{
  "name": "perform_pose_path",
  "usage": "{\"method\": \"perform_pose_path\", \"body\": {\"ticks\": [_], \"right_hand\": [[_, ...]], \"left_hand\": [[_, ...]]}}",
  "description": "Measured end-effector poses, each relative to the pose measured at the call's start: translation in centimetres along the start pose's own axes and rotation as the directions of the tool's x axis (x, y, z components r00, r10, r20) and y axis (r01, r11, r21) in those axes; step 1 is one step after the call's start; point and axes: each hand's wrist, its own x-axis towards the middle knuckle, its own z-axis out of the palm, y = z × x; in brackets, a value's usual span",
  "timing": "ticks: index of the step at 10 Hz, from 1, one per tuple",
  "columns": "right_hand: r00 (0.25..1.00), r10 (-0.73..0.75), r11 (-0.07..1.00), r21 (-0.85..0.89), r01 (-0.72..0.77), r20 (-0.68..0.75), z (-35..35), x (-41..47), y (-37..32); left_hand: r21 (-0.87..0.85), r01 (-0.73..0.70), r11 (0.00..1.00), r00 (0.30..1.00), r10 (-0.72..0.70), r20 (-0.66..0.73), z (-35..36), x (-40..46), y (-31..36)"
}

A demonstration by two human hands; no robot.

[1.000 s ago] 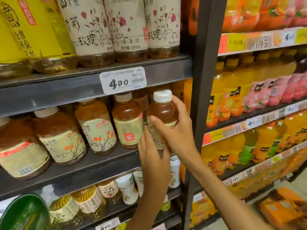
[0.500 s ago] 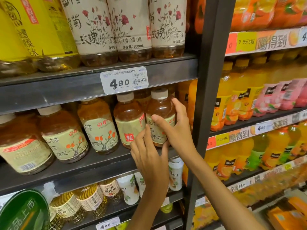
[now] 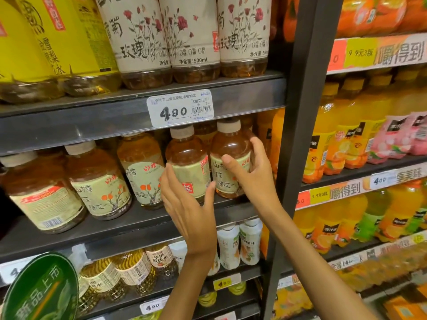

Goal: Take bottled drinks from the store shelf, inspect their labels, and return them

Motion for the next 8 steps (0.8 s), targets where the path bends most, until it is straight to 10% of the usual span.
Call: {"method": "perform_pose_path", "body": {"ticks": [8], "right_hand": [[0.995, -0.019, 0.989, -0.149, 0.004, -0.096, 0.3, -0.4, 1.1]], "left_hand": [[-0.062, 0.021, 0.998, 0.983, -0.01, 0.185, -2.4, 0.7, -0.6]]}}
